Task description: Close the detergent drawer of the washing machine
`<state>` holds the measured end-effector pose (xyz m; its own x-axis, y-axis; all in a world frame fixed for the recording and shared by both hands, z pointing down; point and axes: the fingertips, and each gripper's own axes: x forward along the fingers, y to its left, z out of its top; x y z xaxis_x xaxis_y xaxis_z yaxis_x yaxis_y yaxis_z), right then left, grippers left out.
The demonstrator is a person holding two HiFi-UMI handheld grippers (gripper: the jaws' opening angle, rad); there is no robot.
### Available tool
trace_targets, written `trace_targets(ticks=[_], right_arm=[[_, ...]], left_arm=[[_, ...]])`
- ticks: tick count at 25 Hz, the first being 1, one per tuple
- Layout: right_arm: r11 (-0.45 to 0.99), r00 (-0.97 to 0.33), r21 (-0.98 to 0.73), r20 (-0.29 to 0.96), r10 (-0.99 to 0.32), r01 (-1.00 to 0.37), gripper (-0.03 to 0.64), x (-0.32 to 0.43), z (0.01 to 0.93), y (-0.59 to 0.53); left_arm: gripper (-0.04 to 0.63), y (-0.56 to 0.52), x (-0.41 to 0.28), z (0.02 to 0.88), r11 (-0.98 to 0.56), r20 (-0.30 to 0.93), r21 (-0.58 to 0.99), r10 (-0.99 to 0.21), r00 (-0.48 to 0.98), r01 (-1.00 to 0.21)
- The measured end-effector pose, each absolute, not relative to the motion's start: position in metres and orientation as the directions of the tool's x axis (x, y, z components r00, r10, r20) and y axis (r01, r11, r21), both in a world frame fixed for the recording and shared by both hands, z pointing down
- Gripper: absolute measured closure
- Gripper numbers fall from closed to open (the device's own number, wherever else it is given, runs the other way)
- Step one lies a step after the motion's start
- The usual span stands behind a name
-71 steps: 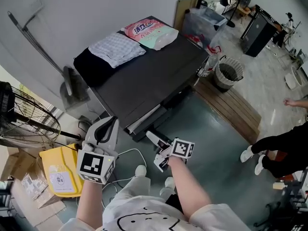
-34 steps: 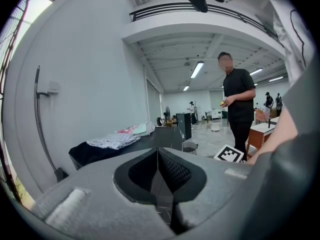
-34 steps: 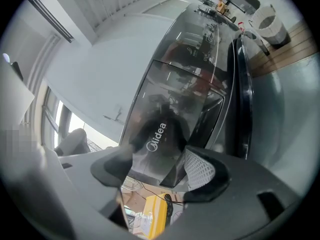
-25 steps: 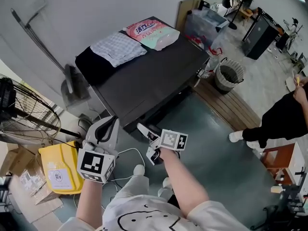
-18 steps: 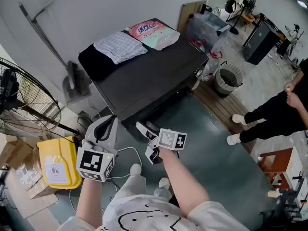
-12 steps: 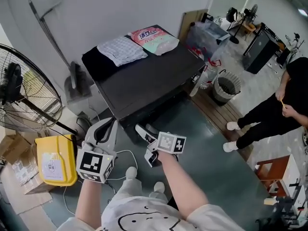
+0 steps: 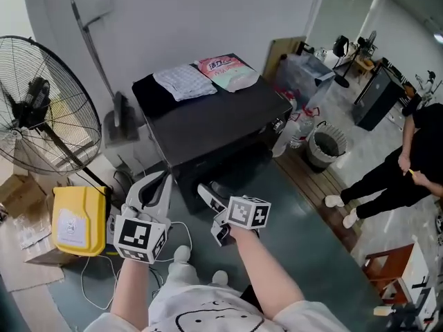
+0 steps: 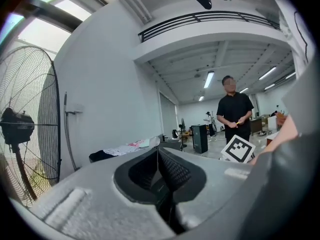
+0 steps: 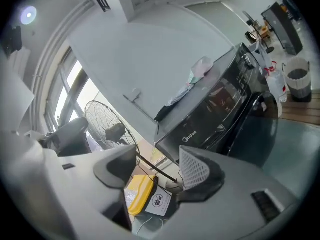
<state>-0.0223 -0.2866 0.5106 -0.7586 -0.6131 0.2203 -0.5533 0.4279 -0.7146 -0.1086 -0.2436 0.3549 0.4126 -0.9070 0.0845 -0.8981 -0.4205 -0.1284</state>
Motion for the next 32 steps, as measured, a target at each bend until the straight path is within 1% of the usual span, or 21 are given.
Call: trace_targets(ticks=[3, 7, 12, 13, 22, 32], right_arm=[[0.479, -0.761, -0.661, 0.225, -0.608, -0.578, 0.395, -0.015, 0.494, -0.275], [0.526, -0.757, -0.592, 0.242, -0.606, -0.61, 0.45, -0.005, 0.481, -0.256], [0.57, -0.715, -0.45, 0.286, -0.638, -0.688, 0.605, 0.011, 0.466, -0.24], [0.577, -0.711, -0.431, 0.287, -0.641, -0.694, 0.617, 0.014, 0.462, -0.237], [0.629, -0.692, -0.294, 0.232, -0.684, -0.72, 0.617, 0.031, 0.415, -0.216], [0.618, -0.632, -0.134, 0.177, -0.754, -0.775, 0.617, 0.037, 0.369, -0.207]], left_arm=[[0.575, -0.228, -0.104, 0.346, -0.39, 0.059, -0.131, -0.921, 0.386, -0.911], [0.575, -0.207, -0.099, 0.338, -0.356, 0.036, -0.136, -0.934, 0.355, -0.925], [0.575, -0.186, -0.096, 0.33, -0.307, 0.005, -0.138, -0.951, 0.309, -0.942], [0.575, -0.182, -0.096, 0.328, -0.299, -0.001, -0.135, -0.953, 0.302, -0.945], [0.575, -0.162, -0.095, 0.311, -0.273, -0.037, -0.141, -0.959, 0.281, -0.952], [0.575, -0.17, -0.107, 0.293, -0.297, -0.075, -0.149, -0.948, 0.31, -0.943]])
